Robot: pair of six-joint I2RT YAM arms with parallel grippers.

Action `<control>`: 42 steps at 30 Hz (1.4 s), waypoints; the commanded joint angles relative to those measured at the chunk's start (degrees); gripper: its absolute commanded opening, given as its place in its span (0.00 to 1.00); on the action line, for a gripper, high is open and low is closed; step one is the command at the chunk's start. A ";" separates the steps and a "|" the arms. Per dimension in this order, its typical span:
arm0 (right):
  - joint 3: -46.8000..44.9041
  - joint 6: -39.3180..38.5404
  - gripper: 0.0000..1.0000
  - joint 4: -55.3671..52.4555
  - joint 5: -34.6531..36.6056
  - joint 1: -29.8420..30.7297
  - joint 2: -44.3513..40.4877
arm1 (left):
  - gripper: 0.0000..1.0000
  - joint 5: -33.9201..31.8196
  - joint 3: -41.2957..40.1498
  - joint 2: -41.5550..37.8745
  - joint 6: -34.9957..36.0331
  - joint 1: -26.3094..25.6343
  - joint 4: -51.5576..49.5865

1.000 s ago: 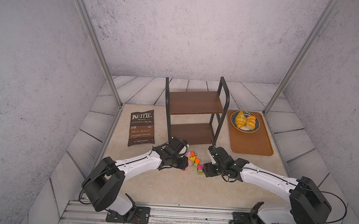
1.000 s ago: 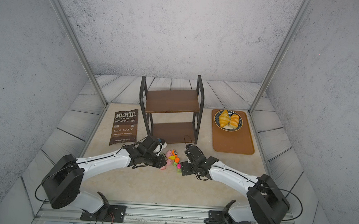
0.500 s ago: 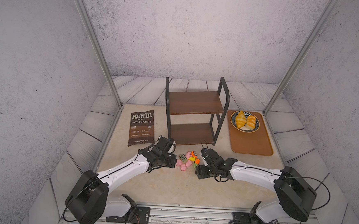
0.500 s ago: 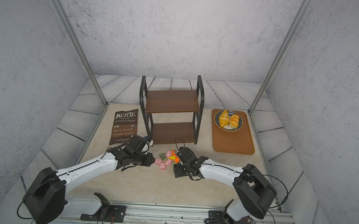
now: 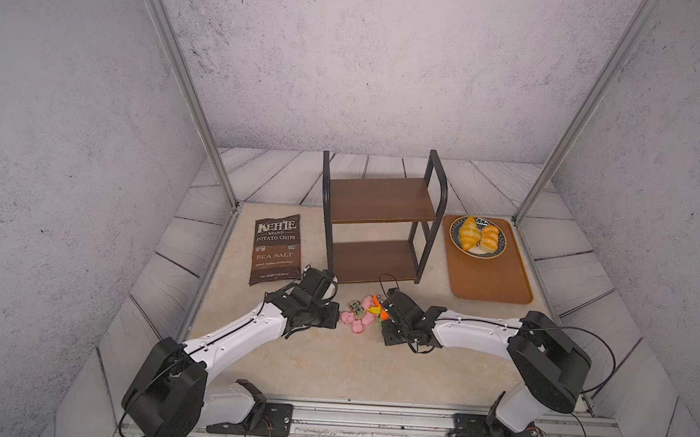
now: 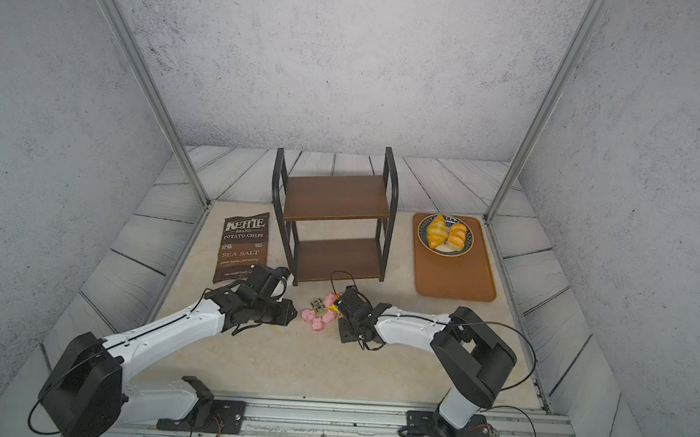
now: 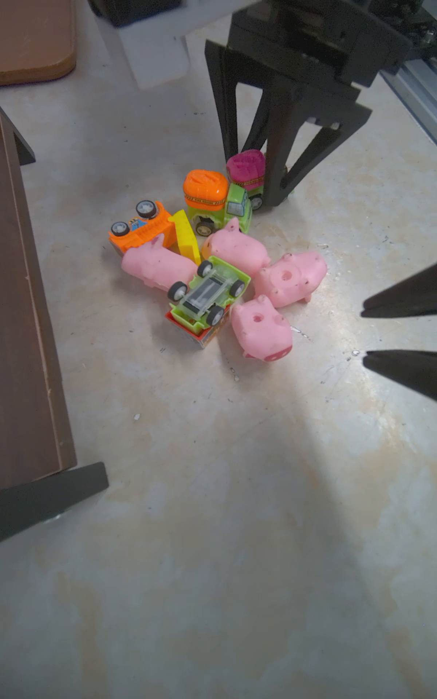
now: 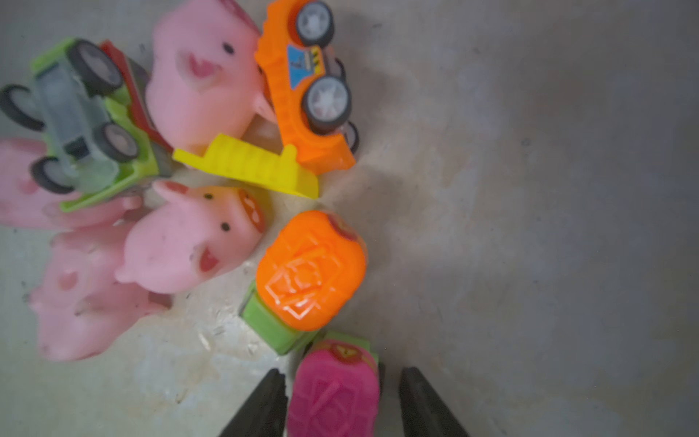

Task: Organize plastic toys on shelves
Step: Pick up the plastic toy at the center of the board, then place the plastic toy on the shelf.

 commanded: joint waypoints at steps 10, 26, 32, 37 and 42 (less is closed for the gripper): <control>-4.27 -1.23 0.27 0.11 5.45 0.32 -8.01 | 0.22 -1.31 -0.66 -1.76 1.92 1.35 -1.95; 4.24 -13.03 0.26 1.77 3.69 -10.05 -10.23 | 0.21 -0.36 -1.19 -3.28 1.77 3.00 -1.71; 11.98 -17.44 0.26 -0.48 1.55 -14.78 -4.17 | 0.21 -0.45 -1.37 -3.37 1.72 3.04 -1.70; 15.94 -19.84 0.27 -1.06 1.87 -16.16 -0.19 | 0.21 -0.54 -1.15 -2.92 1.80 2.99 -1.64; 17.98 -20.25 0.27 -0.38 3.14 -17.01 3.11 | 0.21 -0.36 -1.02 -2.40 2.04 3.08 -1.64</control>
